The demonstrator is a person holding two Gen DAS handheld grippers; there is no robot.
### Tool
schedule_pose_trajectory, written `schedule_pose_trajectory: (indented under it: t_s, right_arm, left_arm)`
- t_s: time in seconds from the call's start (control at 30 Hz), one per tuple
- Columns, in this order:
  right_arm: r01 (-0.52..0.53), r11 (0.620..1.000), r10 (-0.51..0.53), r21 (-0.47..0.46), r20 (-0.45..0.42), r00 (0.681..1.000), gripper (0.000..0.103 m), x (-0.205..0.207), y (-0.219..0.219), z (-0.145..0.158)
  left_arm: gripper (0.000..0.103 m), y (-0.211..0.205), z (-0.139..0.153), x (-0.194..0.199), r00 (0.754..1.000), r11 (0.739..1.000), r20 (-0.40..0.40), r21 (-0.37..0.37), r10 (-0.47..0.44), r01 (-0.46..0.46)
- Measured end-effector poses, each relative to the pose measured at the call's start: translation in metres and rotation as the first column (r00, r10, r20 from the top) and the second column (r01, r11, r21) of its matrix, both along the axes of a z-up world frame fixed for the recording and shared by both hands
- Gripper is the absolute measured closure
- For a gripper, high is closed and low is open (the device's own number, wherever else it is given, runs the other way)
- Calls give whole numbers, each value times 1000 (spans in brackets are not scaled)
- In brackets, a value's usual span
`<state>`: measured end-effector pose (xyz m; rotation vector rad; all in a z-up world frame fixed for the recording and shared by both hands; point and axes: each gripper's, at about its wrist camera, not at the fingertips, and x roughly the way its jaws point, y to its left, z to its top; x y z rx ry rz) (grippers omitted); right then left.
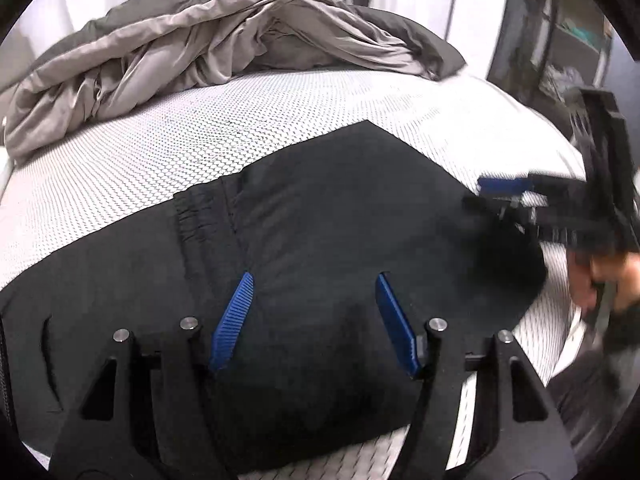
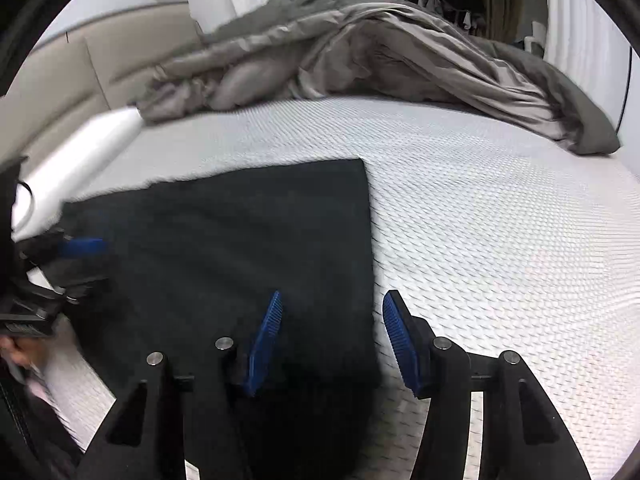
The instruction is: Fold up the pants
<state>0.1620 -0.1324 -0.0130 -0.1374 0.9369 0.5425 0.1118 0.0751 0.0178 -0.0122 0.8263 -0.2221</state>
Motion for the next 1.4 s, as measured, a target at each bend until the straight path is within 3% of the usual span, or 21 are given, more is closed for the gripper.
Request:
schedule_pose_trajectory:
  t_s: [0.07, 0.2, 0.3, 0.33, 0.4, 0.47, 0.53, 0.6, 0.67, 0.77, 0.83, 0.87, 0.9, 1.0, 1.03, 1.07, 1.13, 1.17, 1.27, 1.33, 1.4]
  right_arm:
    - [-41, 999, 40, -18, -35, 999, 53, 0, 22, -5]
    - [-123, 989, 117, -83, -69, 991, 53, 4, 67, -27]
    - [-160, 975, 152, -157, -66, 986, 54, 7, 70, -38]
    - [-153, 971, 146, -184, -47, 988, 54, 8, 64, -38]
    - [-67, 953, 77, -295, 21, 997, 52, 13, 41, -35]
    - [11, 950, 1, -313, 36, 999, 49, 18, 14, -33]
    - [15, 978, -23, -209, -36, 999, 49, 22, -16, -27]
    - [25, 999, -31, -41, -153, 988, 49, 24, -49, -21]
    - [30, 998, -14, 55, -258, 966, 49, 22, -76, -20]
    - [10, 985, 48, 170, -332, 942, 50, 13, -95, -22]
    - [16, 963, 87, 269, -368, 926, 59, 10, -97, -32]
    - [20, 955, 99, 295, -381, 919, 79, 9, -93, -36]
    - [25, 949, 100, 314, -376, 921, 89, 8, -91, -36]
    - [7, 943, 105, 334, -319, 942, 95, -5, -83, -25]
    - [-2, 952, 102, 306, -311, 945, 95, -4, -79, -20]
    - [-21, 975, 87, 220, -295, 951, 95, -7, -74, -21]
    - [-72, 992, 102, 104, -318, 943, 95, -11, -67, -39]
    - [-77, 992, 106, 104, -312, 944, 95, -11, -65, -44]
    - [-50, 984, 99, 173, -287, 953, 84, -13, -76, -27]
    - [7, 974, 53, 228, -253, 966, 82, -8, -86, -16]
    - [73, 947, 19, 314, -282, 959, 82, 5, -89, -18]
  left_arm:
    - [42, -3, -8, 16, 999, 999, -43, -16, 34, -35]
    - [44, -14, -26, 41, 995, 996, -75, 63, 68, -63]
    - [45, -15, -31, 41, 996, 994, -78, 98, 48, -40]
    - [45, -11, -31, 37, 995, 991, -77, 123, 62, -53]
    - [44, 1, -29, 27, 996, 997, -74, 60, 54, -50]
    - [44, 12, -25, 15, 995, 998, -70, 9, 67, -67]
    - [44, 20, -20, 1, 993, 994, -58, 38, 103, -101]
    - [44, 28, -11, -15, 994, 995, -44, -7, 102, -102]
    - [44, 29, -4, -29, 997, 996, -30, -53, 76, -78]
    - [44, 21, -5, -35, 999, 1000, -42, -20, 12, -13]
    - [44, 19, -14, -35, 997, 1000, -81, 10, 14, -13]
    - [44, 17, -21, -31, 994, 1000, -109, 25, 16, -14]
    - [44, 17, -26, -28, 993, 999, -118, 38, 25, -21]
    - [43, 17, -29, -26, 992, 999, -124, 34, 38, -34]
    - [40, 17, -30, -26, 992, 999, -123, 33, 37, -34]
    - [39, 16, -31, -27, 991, 999, -126, 35, 37, -33]
    - [37, 17, -36, -27, 990, 999, -138, 33, 34, -29]
    - [37, 17, -37, -27, 990, 999, -136, 32, 32, -28]
    - [37, 24, -30, -34, 994, 999, -103, 8, 42, -41]
    - [37, 35, -19, -38, 996, 998, -66, -12, 66, -67]
    - [37, 50, -8, -47, 994, 993, -25, -46, 110, -111]
